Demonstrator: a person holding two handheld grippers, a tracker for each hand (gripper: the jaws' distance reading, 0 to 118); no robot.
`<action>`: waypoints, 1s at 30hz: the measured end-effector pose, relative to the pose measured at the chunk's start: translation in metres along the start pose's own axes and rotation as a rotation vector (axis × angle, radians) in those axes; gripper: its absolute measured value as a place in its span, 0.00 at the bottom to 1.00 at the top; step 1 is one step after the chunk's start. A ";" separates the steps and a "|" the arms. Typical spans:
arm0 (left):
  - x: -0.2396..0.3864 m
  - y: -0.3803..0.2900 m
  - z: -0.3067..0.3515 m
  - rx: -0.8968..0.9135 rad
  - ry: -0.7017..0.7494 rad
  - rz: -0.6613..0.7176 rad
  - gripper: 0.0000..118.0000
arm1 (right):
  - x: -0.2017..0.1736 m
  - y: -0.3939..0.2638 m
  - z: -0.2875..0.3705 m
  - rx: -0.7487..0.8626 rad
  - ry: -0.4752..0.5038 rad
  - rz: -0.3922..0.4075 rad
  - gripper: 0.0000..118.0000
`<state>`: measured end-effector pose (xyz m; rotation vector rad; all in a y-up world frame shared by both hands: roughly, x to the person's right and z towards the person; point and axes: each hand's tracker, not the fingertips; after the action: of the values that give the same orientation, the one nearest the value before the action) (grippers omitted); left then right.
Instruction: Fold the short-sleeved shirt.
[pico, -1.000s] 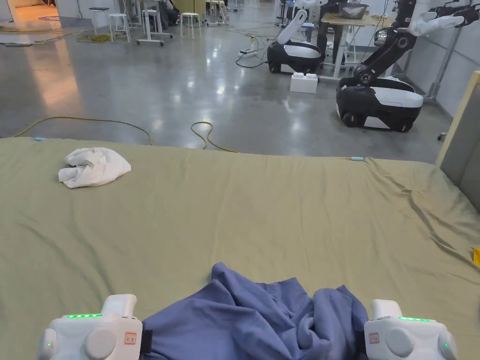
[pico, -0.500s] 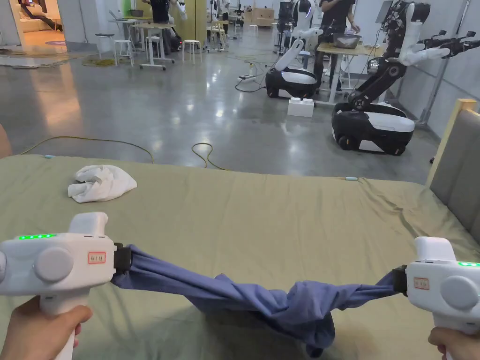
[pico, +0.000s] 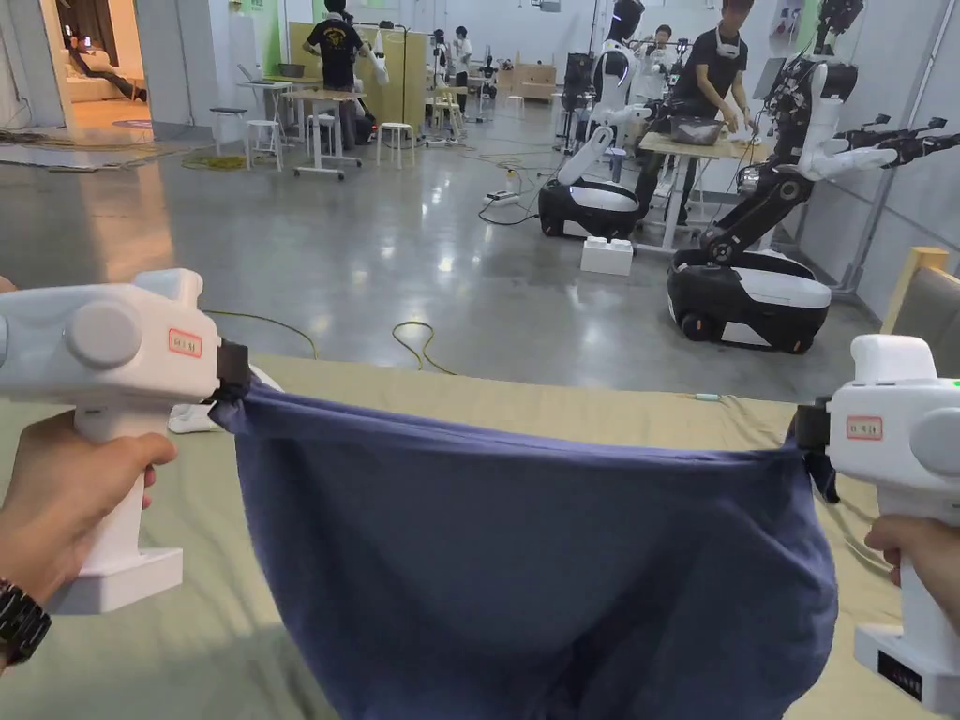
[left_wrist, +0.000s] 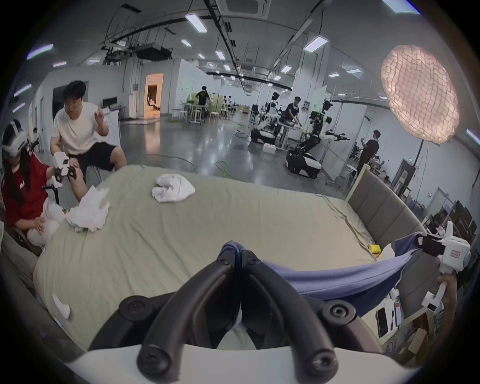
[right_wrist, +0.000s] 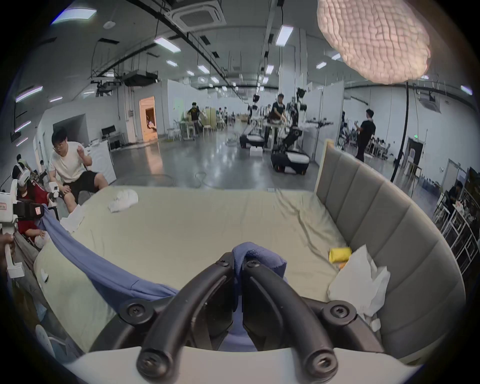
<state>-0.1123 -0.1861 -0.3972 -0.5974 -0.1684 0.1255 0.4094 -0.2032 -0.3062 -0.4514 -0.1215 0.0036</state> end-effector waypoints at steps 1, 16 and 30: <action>0.001 0.007 0.001 0.012 0.001 0.001 0.05 | -0.003 0.008 0.001 0.023 -0.012 0.004 0.04; 0.004 0.138 0.021 0.223 0.050 -0.024 0.05 | -0.020 0.145 -0.018 0.239 -0.040 0.012 0.03; 0.008 0.103 -0.004 0.213 0.070 -0.095 0.05 | -0.018 0.121 -0.026 0.253 -0.057 0.022 0.04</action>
<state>-0.1113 -0.1025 -0.4579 -0.3798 -0.1139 0.0296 0.3970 -0.1067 -0.3841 -0.2000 -0.1700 0.0533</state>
